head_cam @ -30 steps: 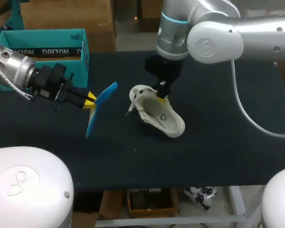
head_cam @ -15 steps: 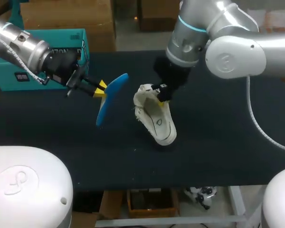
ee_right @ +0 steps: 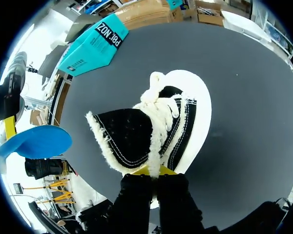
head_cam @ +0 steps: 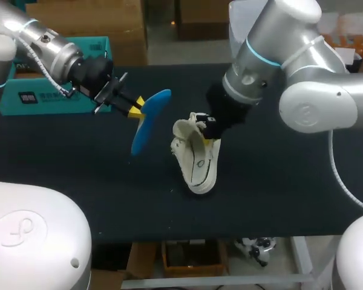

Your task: Open the shoe tongue, take the insole out of the shoe, put the insole back into the shoe, and pack the shoe into the shoebox

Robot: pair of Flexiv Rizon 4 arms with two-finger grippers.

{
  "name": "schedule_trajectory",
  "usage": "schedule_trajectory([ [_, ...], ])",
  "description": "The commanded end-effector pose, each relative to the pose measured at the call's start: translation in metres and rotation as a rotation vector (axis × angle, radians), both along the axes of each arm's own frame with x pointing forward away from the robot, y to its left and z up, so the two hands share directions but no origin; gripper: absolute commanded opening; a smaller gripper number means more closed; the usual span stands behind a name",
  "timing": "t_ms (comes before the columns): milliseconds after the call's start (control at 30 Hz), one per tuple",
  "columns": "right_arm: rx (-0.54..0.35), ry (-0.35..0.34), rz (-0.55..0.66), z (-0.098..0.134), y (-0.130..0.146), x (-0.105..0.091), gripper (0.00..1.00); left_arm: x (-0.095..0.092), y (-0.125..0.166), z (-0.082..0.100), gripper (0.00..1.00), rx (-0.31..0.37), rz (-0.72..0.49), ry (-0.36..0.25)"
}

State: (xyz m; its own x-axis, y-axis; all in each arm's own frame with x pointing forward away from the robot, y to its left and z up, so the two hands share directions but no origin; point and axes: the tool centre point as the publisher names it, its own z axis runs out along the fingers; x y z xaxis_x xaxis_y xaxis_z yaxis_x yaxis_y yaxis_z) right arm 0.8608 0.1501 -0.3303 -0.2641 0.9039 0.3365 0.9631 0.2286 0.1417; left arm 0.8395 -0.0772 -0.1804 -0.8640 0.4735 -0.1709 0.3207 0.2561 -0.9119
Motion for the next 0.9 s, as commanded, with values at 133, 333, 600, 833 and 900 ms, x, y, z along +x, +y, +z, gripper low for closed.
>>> schedule_trajectory([
  [133,0.093,-0.197,-0.092,-0.009,-0.007,-0.011,0.0,0.005,-0.008,-0.004,0.0,0.005,-0.081,0.025],
  [333,0.124,-0.211,-0.082,-0.012,-0.013,-0.014,0.0,0.002,-0.013,-0.004,0.0,0.005,-0.095,0.027],
  [600,0.16,-0.283,0.021,0.0,-0.012,-0.008,0.0,-0.003,-0.012,-0.002,0.0,0.004,-0.084,0.024],
  [833,0.195,-0.267,0.088,-0.001,-0.013,0.002,0.0,-0.008,-0.006,0.0,0.0,0.002,-0.058,0.021],
  [900,0.203,-0.257,0.109,-0.003,-0.013,0.005,0.0,-0.008,-0.005,0.0,0.0,0.001,-0.055,0.022],
])
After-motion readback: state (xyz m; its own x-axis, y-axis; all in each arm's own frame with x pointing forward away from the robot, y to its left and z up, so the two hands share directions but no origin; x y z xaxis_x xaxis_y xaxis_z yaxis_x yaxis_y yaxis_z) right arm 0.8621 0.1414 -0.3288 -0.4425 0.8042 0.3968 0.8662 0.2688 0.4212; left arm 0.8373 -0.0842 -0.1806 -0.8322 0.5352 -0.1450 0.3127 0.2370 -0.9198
